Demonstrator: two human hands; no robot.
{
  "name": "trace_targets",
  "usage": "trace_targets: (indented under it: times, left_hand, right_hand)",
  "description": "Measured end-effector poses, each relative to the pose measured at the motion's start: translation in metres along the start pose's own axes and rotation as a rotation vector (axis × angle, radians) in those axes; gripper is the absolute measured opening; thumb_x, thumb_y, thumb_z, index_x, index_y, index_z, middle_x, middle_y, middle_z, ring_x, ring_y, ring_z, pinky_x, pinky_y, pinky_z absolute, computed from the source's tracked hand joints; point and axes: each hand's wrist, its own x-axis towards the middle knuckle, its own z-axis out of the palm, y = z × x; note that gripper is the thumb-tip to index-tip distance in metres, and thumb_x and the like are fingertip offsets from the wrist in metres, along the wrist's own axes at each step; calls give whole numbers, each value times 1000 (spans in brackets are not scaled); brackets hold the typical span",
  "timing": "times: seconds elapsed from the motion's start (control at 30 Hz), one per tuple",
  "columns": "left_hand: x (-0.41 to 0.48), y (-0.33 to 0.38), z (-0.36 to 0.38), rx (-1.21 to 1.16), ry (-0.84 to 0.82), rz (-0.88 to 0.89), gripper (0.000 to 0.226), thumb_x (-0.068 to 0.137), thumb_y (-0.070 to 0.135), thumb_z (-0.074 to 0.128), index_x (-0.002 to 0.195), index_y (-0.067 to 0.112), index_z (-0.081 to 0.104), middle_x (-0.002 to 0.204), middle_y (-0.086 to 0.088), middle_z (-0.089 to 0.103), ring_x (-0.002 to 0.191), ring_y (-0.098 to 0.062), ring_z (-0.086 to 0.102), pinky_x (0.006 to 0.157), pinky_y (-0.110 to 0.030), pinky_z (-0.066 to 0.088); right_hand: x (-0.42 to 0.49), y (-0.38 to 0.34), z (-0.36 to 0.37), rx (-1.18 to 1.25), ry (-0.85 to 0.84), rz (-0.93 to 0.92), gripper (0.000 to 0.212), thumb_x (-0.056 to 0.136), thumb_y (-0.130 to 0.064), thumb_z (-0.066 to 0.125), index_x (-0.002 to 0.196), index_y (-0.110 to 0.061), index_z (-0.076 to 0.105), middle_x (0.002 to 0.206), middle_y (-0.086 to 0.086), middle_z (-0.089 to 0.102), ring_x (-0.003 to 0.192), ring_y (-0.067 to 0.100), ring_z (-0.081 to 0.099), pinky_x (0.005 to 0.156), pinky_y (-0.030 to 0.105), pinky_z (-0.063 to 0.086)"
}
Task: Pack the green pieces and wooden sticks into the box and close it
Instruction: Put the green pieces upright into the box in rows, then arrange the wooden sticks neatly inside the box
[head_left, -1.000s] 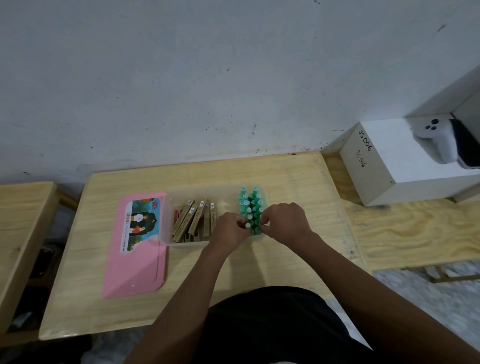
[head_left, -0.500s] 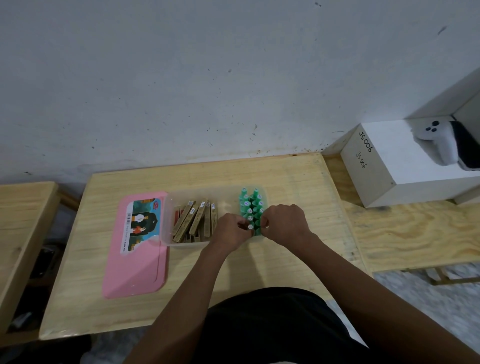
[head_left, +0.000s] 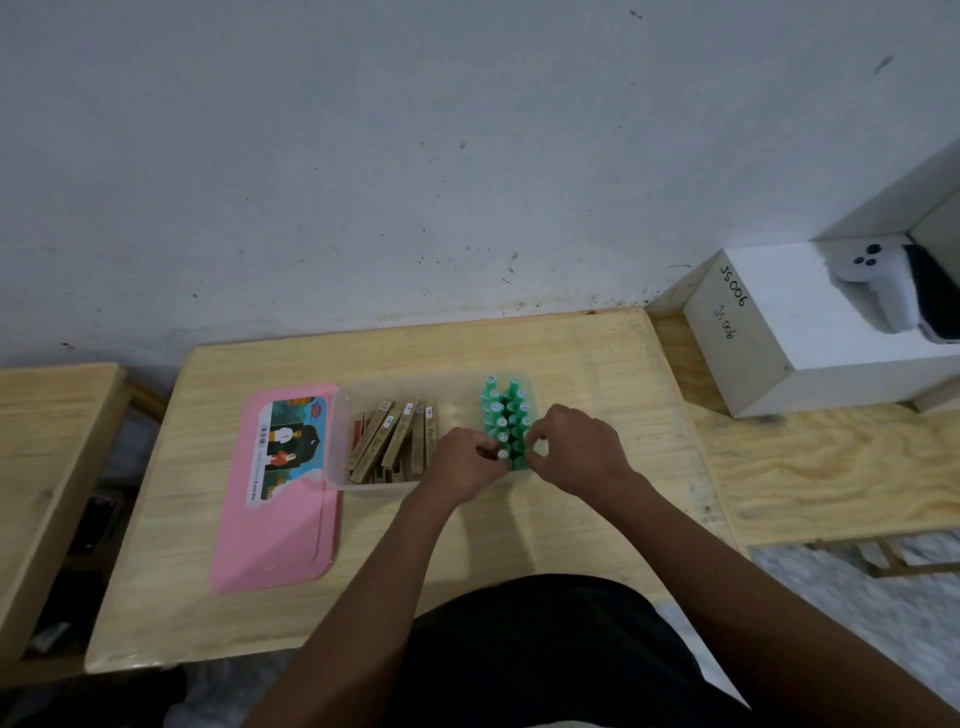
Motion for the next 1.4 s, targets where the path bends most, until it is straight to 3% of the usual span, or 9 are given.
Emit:
trace_targets:
  times: [0.17, 0.4, 0.5, 0.63, 0.77, 0.9, 1.13, 1.27, 1.4]
  left_hand:
    - [-2, -1, -4, -5, 8, -27, 34, 78, 24, 74, 108, 9, 71, 102, -4, 72, 84, -8, 62, 69, -17, 42]
    - [-15, -6, -17, -38, 88, -67, 33, 80, 27, 72, 109, 12, 71, 104, -2, 71, 84, -6, 61, 66, -14, 43]
    - [-28, -7, -26, -112, 233, -77, 25, 83, 24, 70, 104, 10, 73, 98, -2, 73, 81, -7, 64, 74, -19, 47]
    - [-49, -14, -48, -138, 548, -107, 18, 87, 15, 64, 99, 8, 74, 89, -6, 73, 76, -9, 61, 67, -15, 46]
    - [-57, -45, -69, -50, 798, -242, 32, 90, 18, 61, 118, 1, 64, 119, -15, 61, 110, -24, 56, 91, -26, 42]
    - [-45, -79, -89, -94, 689, -360, 40, 93, 23, 56, 127, 1, 58, 128, -15, 60, 119, -28, 55, 98, -31, 41]
    - [-19, -108, -118, -41, 415, -278, 27, 93, 20, 57, 101, -2, 70, 98, -17, 73, 90, -26, 69, 80, -28, 50]
    - [-14, -118, -126, 11, 338, -226, 27, 94, 21, 56, 95, -1, 71, 89, -14, 73, 69, -11, 60, 58, -5, 39]
    - [-11, -124, -128, -8, 316, -207, 29, 94, 25, 56, 98, 0, 71, 92, -13, 72, 69, -10, 55, 60, -10, 38]
  right_hand:
    - [-2, 10, -3, 141, -31, 47, 22, 88, -44, 60, 105, -34, 69, 114, -9, 61, 100, 11, 61, 79, 31, 50]
    - [3, 17, -11, 183, -45, 14, 19, 87, -44, 59, 102, -36, 69, 106, -14, 63, 91, 9, 59, 70, 27, 45]
    - [9, 12, -14, 225, -7, -31, 19, 89, -43, 57, 102, -36, 69, 105, -15, 64, 87, 8, 60, 69, 27, 46]
    - [18, -8, -17, 284, 11, -115, 17, 89, -39, 57, 99, -34, 70, 101, -15, 66, 87, 10, 62, 71, 29, 50]
    - [27, -31, -11, 329, -20, -181, 14, 88, -39, 57, 93, -34, 70, 92, -17, 63, 81, 6, 59, 69, 27, 47]
    - [32, -54, 1, 342, -89, -231, 14, 89, -36, 58, 94, -32, 70, 91, -14, 63, 77, 6, 58, 68, 28, 48]
    - [60, -118, 29, 225, -227, -253, 22, 91, -30, 52, 102, -25, 71, 106, -3, 66, 99, 20, 62, 81, 37, 53]
    - [77, -158, 50, 231, -175, -162, 20, 91, -33, 49, 89, -24, 67, 93, -4, 66, 89, 22, 62, 70, 34, 51]
    - [87, -183, 66, 221, -164, -24, 19, 89, -34, 55, 76, -21, 61, 84, -2, 63, 85, 23, 63, 62, 28, 41]
